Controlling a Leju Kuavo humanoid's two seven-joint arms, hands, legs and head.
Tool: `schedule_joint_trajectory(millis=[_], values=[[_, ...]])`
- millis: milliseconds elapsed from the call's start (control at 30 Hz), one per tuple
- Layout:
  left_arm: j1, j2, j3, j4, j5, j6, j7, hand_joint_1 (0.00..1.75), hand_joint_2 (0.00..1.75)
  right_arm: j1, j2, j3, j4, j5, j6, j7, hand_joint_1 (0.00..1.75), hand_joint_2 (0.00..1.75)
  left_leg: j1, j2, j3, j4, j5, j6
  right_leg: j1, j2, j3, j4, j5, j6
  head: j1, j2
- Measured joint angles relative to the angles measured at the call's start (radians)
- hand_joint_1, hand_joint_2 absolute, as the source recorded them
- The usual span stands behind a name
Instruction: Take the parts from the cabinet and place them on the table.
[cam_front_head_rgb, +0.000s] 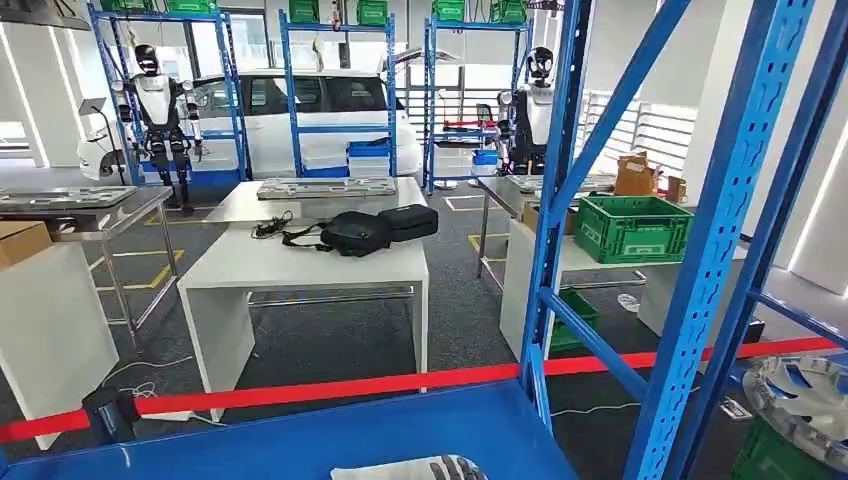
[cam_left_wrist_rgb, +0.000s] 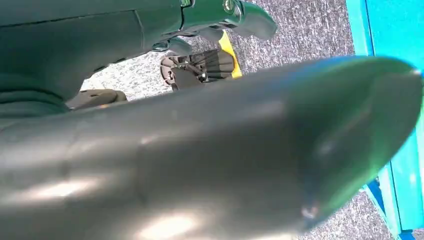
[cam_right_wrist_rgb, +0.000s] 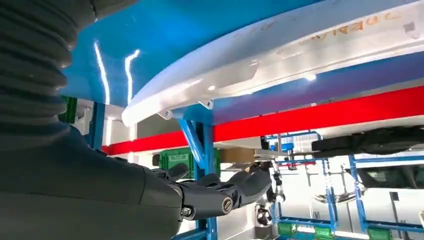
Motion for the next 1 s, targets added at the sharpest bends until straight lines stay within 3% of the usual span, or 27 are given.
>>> schedule_joint_trajectory(millis=[400,433,533,567,1000], values=[[0.0,0.002,0.0,0.0,0.0,0.0,-0.003,0.0,0.0,0.003,-0.003,-0.001,0.0,-0.015,0.0,-0.004,0.0,1.75,0.0,0.0,0.0,0.0,0.0,0.0,0.0,0.0,0.0,0.0,0.0,0.0,0.0,0.0],[0.0,0.002,0.0,0.0,0.0,0.0,-0.003,0.0,0.0,0.005,-0.003,-0.001,0.0,-0.017,0.0,-0.005,0.0,0.0,0.0,0.0,0.0,0.0,0.0,0.0,0.0,0.0,0.0,0.0,0.0,0.0,0.0,0.0],[0.0,0.003,0.001,0.0,0.002,0.0,-0.006,0.0,0.0,0.01,-0.005,-0.003,0.0,-0.035,-0.003,-0.01,0.0,0.0,0.0,0.0,0.0,0.0,0.0,0.0,0.0,0.0,0.0,0.0,0.0,0.0,0.0,0.0],[0.0,0.003,0.001,0.0,0.002,0.0,-0.006,0.0,0.0,0.011,-0.005,-0.004,0.0,-0.036,-0.003,-0.011,0.0,1.75,0.0,0.0,0.0,0.0,0.0,0.0,0.0,0.0,0.0,0.0,0.0,0.0,0.0,0.0],[0.005,0.008,0.01,0.0,0.015,0.006,-0.012,0.0,0.0,0.026,-0.005,-0.012,0.001,-0.05,-0.009,-0.023,0.0,1.75,0.0,0.0,0.0,0.0,0.0,0.0,0.0,0.0,0.0,0.0,0.0,0.0,0.0,0.0]])
